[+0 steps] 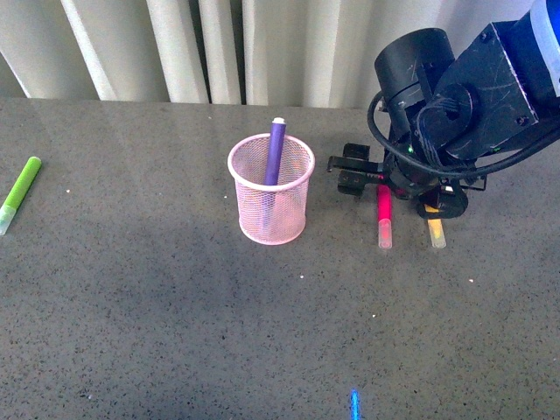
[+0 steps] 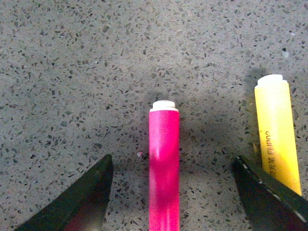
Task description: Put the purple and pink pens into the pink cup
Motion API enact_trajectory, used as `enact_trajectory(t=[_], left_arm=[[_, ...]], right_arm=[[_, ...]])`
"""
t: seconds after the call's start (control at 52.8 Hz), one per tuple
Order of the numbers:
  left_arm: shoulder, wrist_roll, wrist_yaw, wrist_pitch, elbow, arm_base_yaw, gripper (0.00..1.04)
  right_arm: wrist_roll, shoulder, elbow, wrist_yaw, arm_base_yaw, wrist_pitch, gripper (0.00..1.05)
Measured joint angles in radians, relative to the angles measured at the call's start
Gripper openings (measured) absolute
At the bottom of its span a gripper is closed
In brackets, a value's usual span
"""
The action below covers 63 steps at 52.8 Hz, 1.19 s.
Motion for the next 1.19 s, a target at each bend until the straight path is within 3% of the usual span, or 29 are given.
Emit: enact_trajectory(t=[0.171,0.379,0.645,0.834,0.967,1.1,1.194], left_arm=[[0.000,0.000,0.000,0.000,0.000,0.000,0.98],[0.000,0.000,0.000,0.000,0.000,0.000,0.98],[0.000,0.000,0.000,0.000,0.000,0.000,0.98],[0.000,0.000,0.000,0.000,0.000,0.000,0.98],[0.000,0.000,0.000,0.000,0.000,0.000,0.98],[-0.001,0.000,-0.003,0.000,0.000,0.000,0.98],[-0.001,0.000,0.001,0.000,0.000,0.000,0.98]], right_arm=[[0.002,0.000,-0.002,-0.002,-0.001,0.002,0.51],[-0.012,0.000,-0.014,-0.028,-0.001,0.081,0.12],[-0.092,-0.029,-0.087,0.009,-0.002,0.238,0.11],[-0.246,-0.168,-0.197,0.026,0.031,0.559,0.11],[-0.420,-0.267,-0.227,-0.041,0.098,0.761,0.11],[-0.495,-0.257,-0.254,-0.219,0.087,0.852,0.11],[-0.525,-0.145,-0.123,-0.201,0.096,0.850,0.11]])
